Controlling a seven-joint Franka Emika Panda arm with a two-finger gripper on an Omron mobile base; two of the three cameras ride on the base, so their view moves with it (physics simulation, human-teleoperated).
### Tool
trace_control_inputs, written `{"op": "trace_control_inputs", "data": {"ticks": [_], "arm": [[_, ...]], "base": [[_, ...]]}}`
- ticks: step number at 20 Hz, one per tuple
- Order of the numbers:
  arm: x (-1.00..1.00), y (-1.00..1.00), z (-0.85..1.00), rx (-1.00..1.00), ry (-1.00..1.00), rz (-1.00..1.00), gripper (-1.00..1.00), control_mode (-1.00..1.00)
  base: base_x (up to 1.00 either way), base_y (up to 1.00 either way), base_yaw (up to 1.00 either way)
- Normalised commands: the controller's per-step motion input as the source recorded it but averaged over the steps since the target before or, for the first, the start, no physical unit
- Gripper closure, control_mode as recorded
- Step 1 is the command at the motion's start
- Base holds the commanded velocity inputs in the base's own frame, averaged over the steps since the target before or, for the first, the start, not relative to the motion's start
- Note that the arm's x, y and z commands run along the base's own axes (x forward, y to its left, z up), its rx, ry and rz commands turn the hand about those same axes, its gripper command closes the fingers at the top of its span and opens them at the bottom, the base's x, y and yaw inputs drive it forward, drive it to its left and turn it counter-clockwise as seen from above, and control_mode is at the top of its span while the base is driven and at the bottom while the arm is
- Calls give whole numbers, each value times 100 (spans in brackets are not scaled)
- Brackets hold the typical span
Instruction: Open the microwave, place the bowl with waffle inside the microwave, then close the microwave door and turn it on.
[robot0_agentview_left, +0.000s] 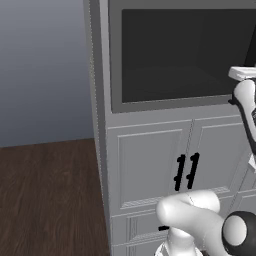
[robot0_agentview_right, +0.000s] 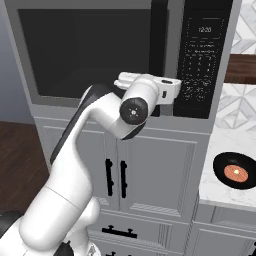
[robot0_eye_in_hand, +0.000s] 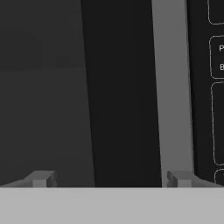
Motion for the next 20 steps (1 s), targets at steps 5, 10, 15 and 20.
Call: {"op": "trace_control_inputs", "data": {"ticks": [5, 10, 15, 20], "arm": [[9, -13, 0, 0, 0, 5, -100, -100], [1, 0, 0, 0, 0, 0, -100, -100], [23, 2, -2, 0, -2, -4, -100, -100], [0, 0, 0, 0, 0, 0, -100, -100]], "base": [[0, 0, 0], [0, 0, 0], [0, 0, 0], [0, 0, 0]]}}
